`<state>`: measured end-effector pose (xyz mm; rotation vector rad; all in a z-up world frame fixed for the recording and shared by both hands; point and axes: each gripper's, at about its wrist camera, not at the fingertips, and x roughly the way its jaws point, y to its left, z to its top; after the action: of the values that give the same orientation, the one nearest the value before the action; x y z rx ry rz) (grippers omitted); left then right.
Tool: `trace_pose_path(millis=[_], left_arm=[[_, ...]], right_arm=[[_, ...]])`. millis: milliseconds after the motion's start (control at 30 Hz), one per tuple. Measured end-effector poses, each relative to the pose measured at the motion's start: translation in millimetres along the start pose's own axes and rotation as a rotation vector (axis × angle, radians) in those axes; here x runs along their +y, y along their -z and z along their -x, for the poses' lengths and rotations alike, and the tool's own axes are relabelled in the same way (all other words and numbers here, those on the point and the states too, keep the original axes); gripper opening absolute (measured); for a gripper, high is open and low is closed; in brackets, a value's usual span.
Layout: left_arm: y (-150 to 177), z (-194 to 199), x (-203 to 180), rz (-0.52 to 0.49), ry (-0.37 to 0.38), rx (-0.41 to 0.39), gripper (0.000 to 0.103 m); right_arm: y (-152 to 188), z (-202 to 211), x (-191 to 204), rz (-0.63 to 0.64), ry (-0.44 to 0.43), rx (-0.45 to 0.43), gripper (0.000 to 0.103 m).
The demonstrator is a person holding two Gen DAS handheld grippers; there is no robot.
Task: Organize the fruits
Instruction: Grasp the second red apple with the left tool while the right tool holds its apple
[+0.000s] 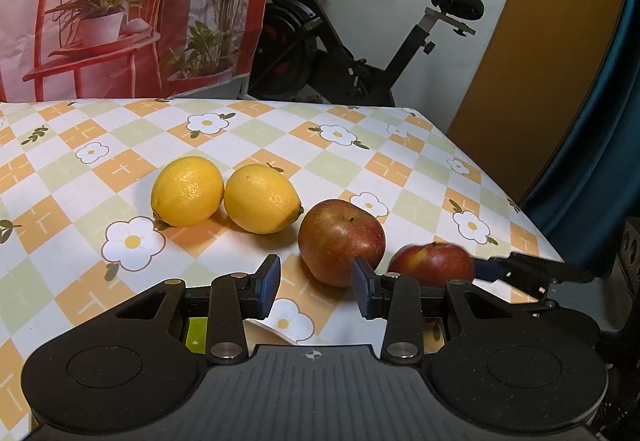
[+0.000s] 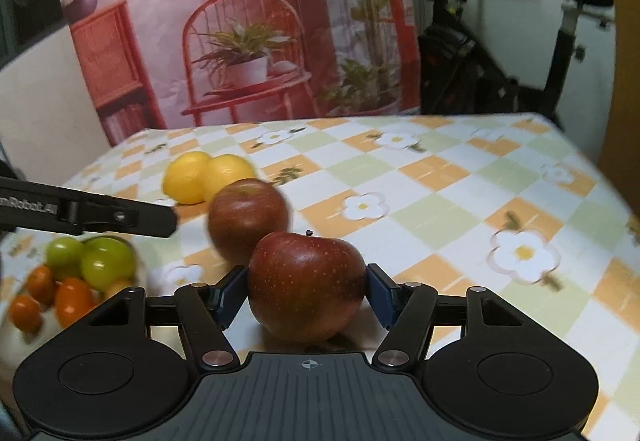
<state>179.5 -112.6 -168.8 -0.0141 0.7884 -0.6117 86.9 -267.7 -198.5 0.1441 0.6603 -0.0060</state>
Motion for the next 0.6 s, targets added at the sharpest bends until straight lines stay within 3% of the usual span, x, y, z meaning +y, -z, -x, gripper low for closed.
trace_pose_path(millis=[133, 600], left_arm=[[0, -1, -1, -0.001, 0.0, 0.003, 0.041], [-3, -7, -6, -0.013, -0.003, 0.013, 0.041]], right_arm=[[4, 3, 0, 0.057, 0.059, -0.025, 0.06], [10, 20, 4, 0.098, 0.044, -0.023, 0.059]])
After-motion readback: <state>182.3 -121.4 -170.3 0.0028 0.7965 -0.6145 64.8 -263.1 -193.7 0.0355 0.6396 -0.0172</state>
